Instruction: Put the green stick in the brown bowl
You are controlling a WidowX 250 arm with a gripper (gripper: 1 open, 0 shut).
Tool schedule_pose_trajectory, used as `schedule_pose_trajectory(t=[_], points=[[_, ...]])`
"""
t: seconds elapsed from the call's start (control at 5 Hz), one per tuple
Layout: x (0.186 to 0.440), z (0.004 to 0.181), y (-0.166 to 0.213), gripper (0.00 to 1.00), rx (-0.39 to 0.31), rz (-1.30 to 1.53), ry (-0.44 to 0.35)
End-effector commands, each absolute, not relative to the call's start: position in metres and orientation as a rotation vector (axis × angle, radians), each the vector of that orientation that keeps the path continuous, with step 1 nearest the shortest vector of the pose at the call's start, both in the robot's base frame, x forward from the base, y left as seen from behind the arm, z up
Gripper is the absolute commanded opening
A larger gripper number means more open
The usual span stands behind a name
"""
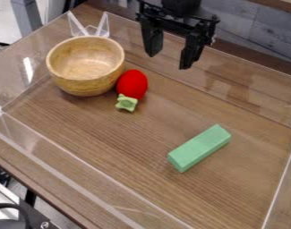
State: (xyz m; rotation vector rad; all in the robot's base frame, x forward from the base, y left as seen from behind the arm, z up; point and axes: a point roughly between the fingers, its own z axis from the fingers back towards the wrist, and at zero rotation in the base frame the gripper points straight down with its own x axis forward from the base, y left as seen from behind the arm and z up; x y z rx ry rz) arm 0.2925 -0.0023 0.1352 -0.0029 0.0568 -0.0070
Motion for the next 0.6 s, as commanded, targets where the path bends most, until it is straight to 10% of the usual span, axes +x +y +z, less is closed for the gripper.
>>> schedule_pose_trajectory(t=[0.0, 0.4], points=[[0.28, 0.129, -0.01, 1.0, -0.01, -0.008, 0.084], [0.248, 0.093, -0.042, 1.0, -0.011, -0.259, 0.088]])
